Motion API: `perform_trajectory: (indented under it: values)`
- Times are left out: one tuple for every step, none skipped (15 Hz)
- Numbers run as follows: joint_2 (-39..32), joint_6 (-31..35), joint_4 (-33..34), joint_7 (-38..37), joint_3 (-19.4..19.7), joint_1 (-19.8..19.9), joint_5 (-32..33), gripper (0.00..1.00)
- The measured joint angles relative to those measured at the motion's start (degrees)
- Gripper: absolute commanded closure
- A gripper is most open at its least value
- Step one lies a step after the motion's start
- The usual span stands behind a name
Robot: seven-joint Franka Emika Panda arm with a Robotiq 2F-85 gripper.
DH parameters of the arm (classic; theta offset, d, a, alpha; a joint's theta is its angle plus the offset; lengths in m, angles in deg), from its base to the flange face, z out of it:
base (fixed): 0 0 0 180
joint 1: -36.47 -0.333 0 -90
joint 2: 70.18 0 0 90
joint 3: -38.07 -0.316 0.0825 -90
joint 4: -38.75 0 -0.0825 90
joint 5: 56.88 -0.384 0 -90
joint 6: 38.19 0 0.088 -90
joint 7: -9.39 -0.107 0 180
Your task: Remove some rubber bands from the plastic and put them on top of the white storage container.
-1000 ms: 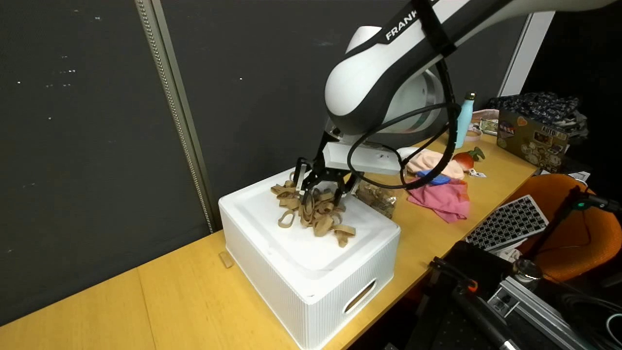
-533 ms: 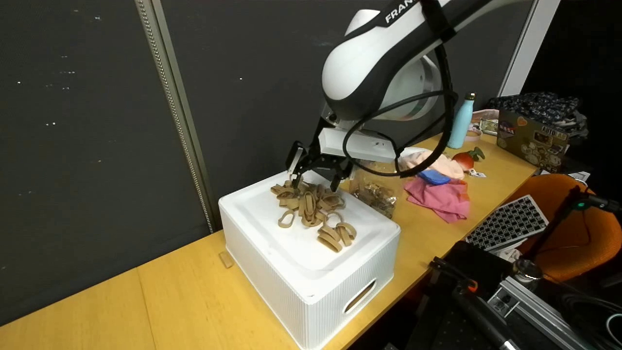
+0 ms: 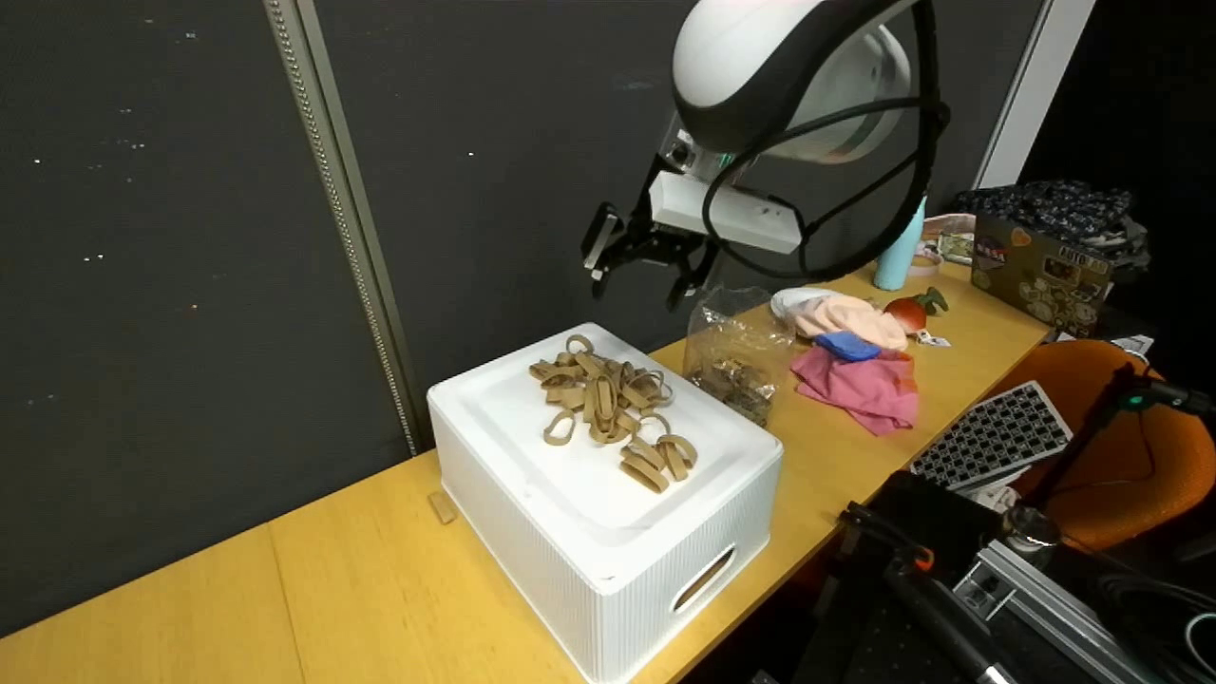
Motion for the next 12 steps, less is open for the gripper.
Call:
perform_trajectory:
  values:
    - [1.41, -1.38, -0.42, -1.94, 0.72, 0.14, 2.19, 0.03]
    - [2.99, -2.91, -0.95, -3.78, 1.33, 0.37, 4.23, 0.09]
    - [4.95, -4.70, -1.62, -5.60, 1.91, 0.77, 6.35, 0.29]
    - [6.95, -6.42, -2.32, -7.04, 2.28, 1.37, 8.10, 0.30]
    - [9.09, -8.15, -3.05, -8.06, 2.58, 2.23, 9.41, 0.37]
    - [10.90, -9.59, -3.66, -8.52, 2.81, 3.24, 10.15, 0.44]
    - [12.35, -10.62, -4.18, -8.62, 3.04, 4.33, 10.44, 0.54]
    - [13.24, -11.26, -4.52, -8.62, 3.29, 5.39, 10.48, 0.60]
    - [13.57, -11.35, -4.80, -8.60, 3.48, 6.31, 10.48, 0.69]
    - [13.50, -11.35, -5.01, -8.60, 3.66, 7.13, 10.48, 0.76]
    - [13.13, -11.28, -5.18, -8.59, 3.80, 7.81, 10.46, 0.82]
    - [12.50, -11.24, -5.30, -8.58, 4.00, 8.30, 10.35, 0.91]
